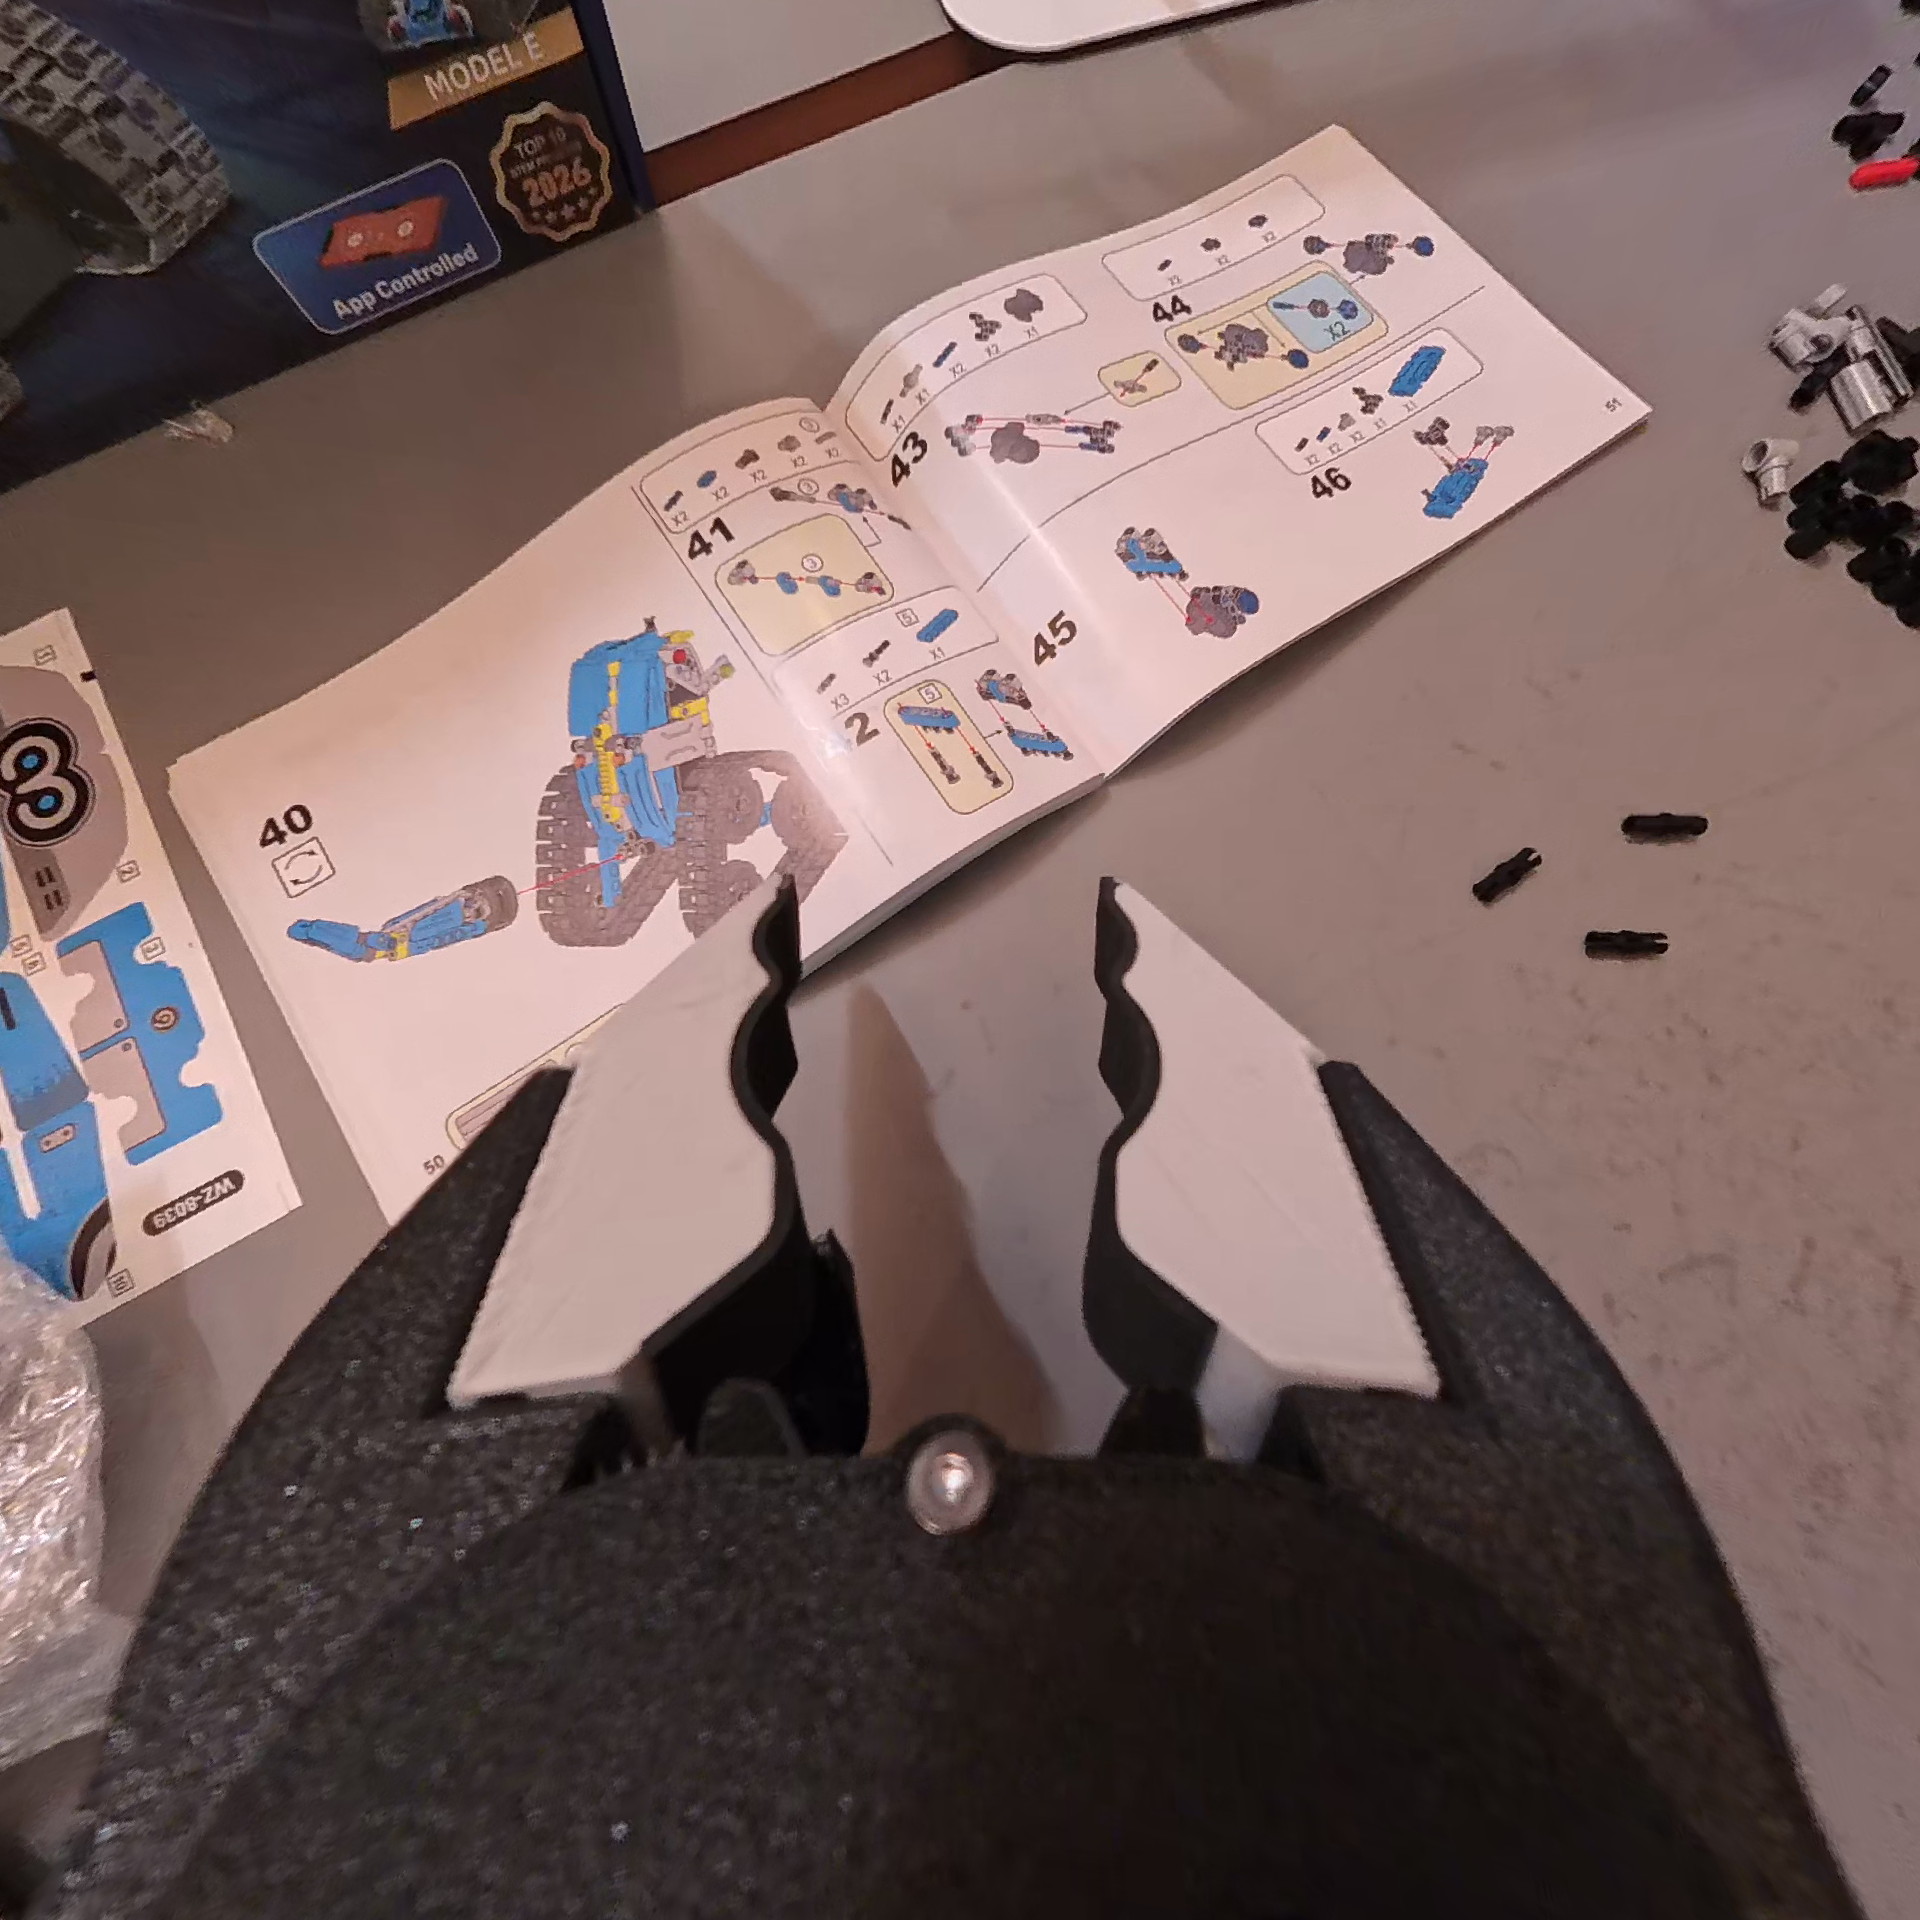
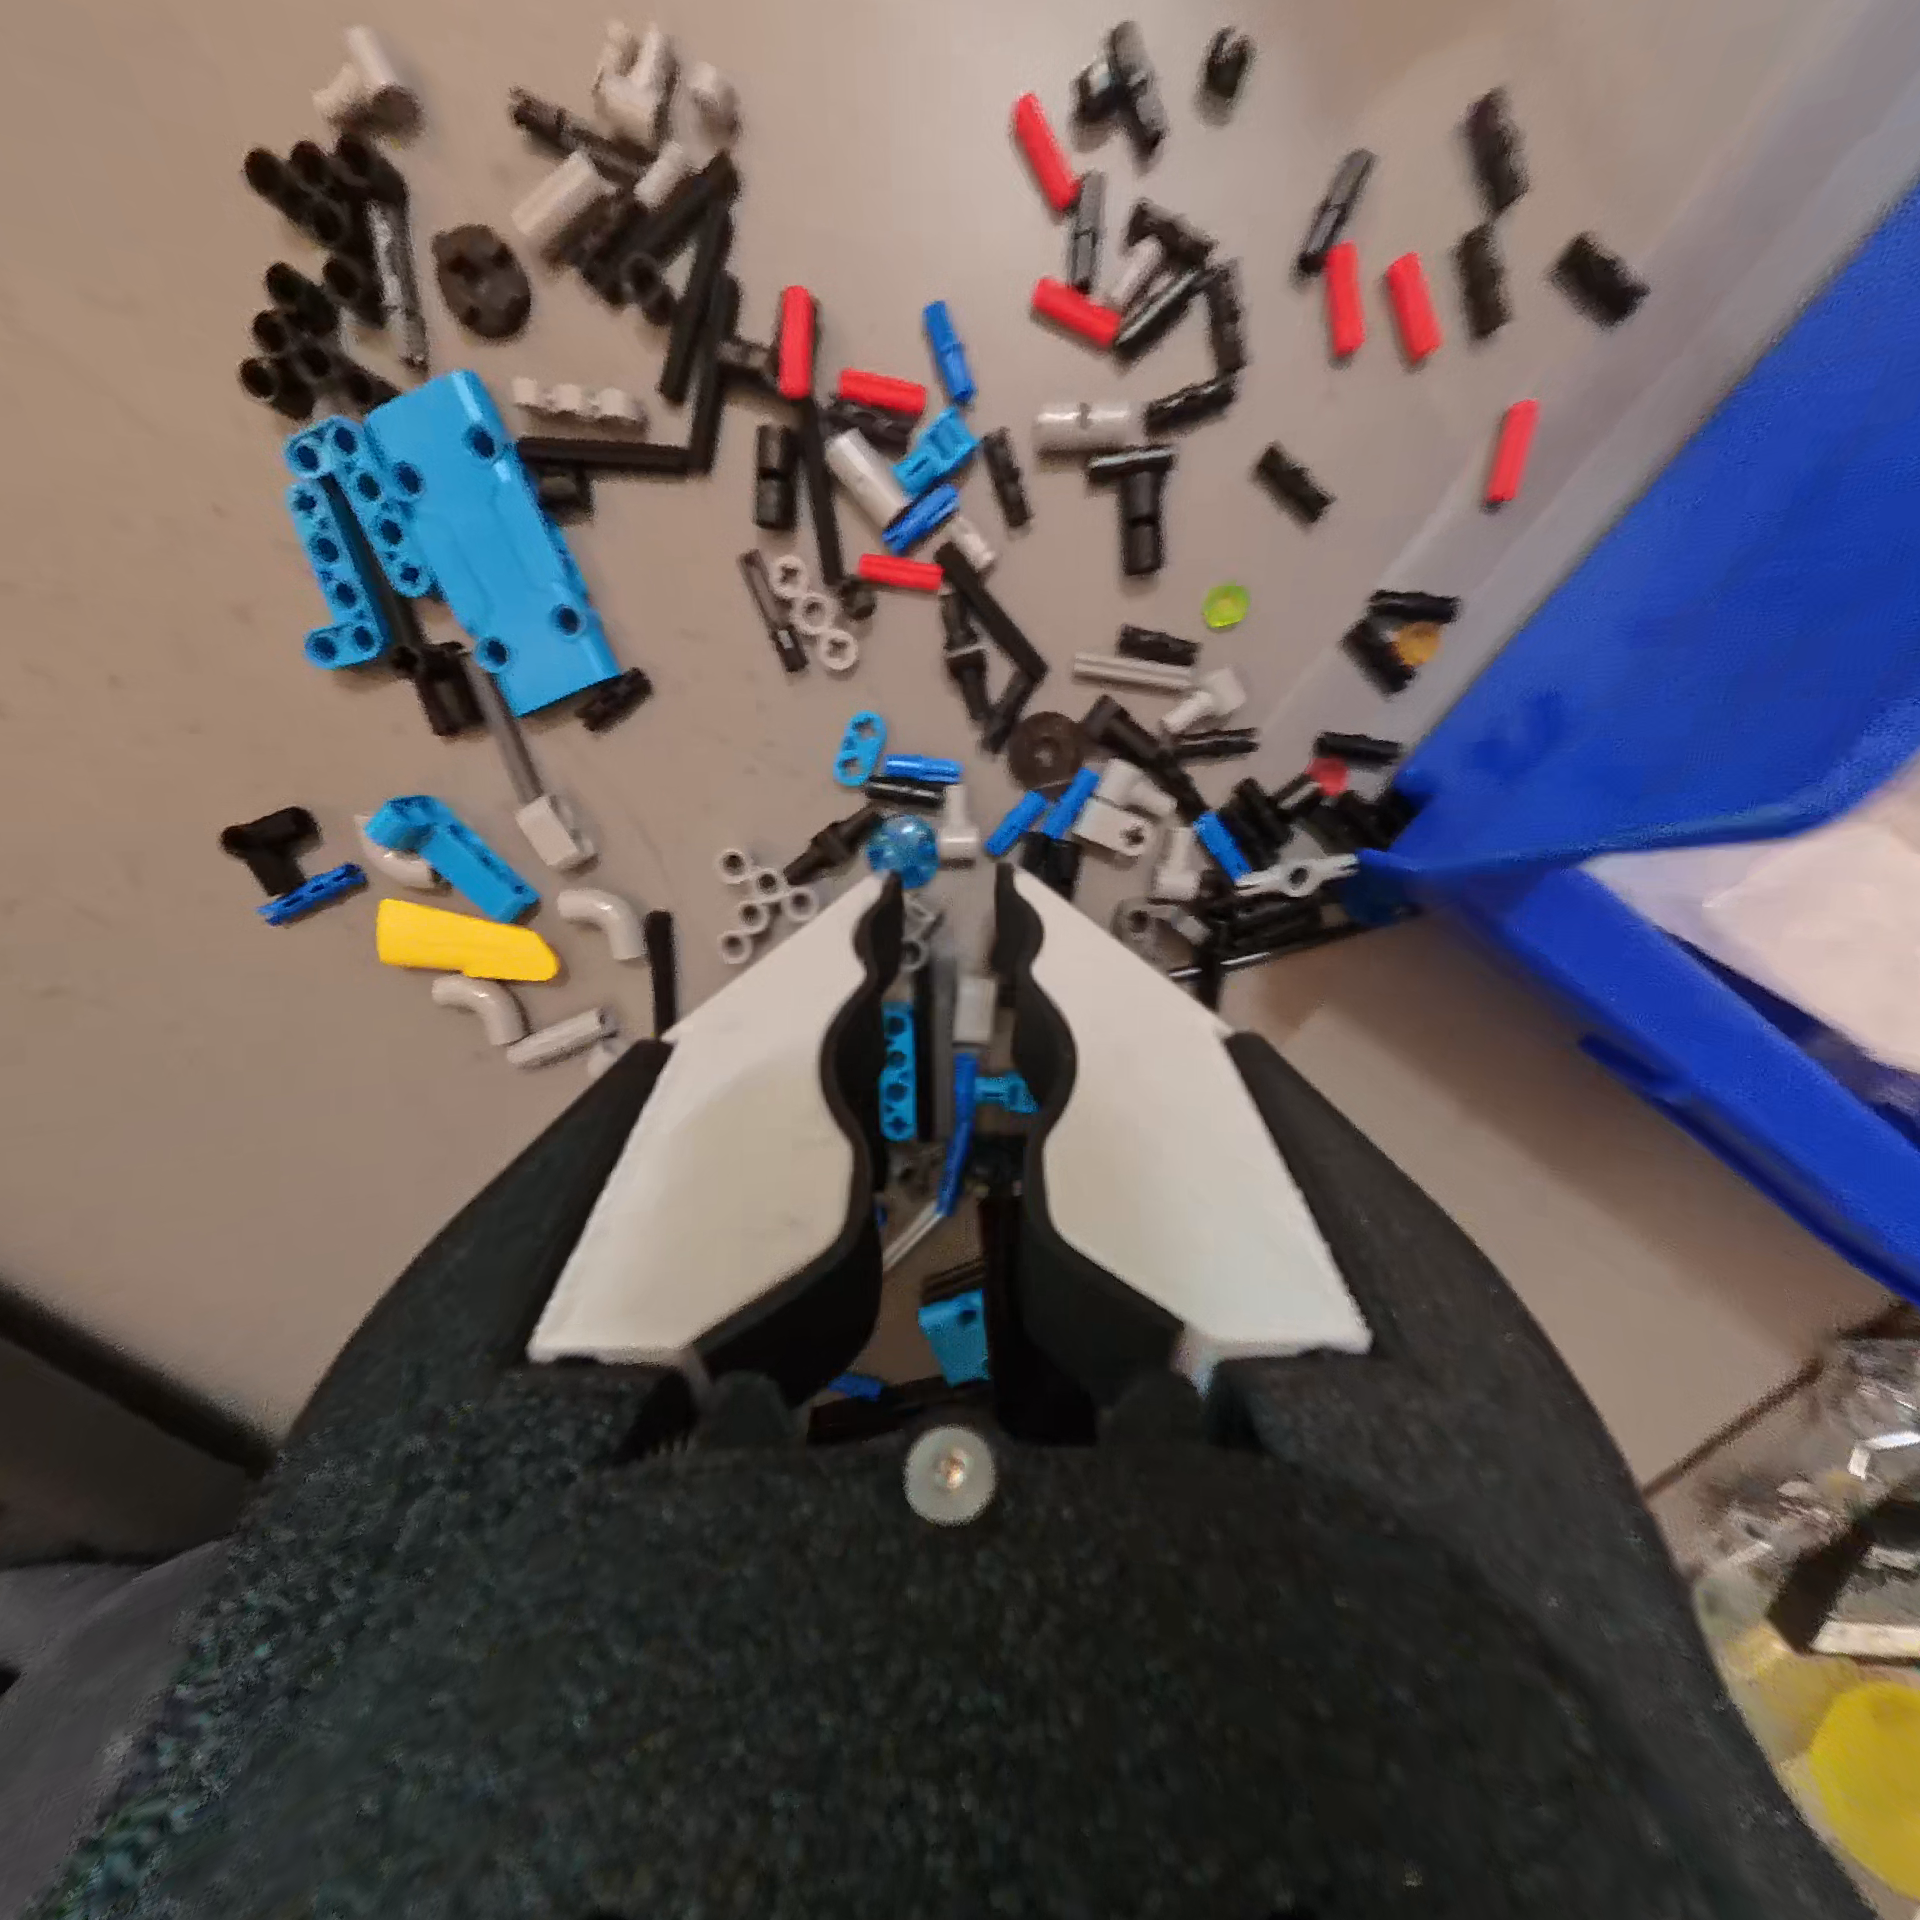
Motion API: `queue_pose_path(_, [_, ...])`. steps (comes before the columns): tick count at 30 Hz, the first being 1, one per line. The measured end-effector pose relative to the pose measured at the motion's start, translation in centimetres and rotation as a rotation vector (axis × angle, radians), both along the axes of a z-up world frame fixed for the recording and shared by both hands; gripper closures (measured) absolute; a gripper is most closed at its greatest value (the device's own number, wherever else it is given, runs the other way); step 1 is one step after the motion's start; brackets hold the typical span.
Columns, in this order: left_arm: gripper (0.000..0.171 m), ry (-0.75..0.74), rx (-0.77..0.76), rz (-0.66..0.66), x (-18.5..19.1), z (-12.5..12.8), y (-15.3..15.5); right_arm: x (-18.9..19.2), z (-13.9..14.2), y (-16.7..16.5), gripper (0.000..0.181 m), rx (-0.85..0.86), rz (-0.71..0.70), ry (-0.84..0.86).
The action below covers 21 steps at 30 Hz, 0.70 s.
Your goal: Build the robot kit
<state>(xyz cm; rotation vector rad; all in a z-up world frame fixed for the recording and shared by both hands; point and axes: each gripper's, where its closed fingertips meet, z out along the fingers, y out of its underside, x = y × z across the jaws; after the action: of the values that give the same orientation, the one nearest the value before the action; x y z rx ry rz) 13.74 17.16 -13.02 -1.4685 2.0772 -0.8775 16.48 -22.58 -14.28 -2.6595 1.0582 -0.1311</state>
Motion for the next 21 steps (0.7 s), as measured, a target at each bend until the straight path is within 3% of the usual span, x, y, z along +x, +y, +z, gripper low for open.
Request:
queue_pose_path(5, [0.114,0.006,0.007,-0.004,-0.1,-0.1,0.0,2.6,1.7,0.7,0.164,0.037,0.006,-0.174])
queue_pose_path(12, [0.114,0.005,0.013,-0.006,-0.1,-0.2,-0.1,4.1,0.2,3.8,0.158,0.055,0.08,-0.227])
queue_pose_path(21, [0.114,-0.001,0.02,-0.011,-0.1,0.0,-0.2,5.0,0.9,1.2,0.154,0.028,-0.019,-0.255])
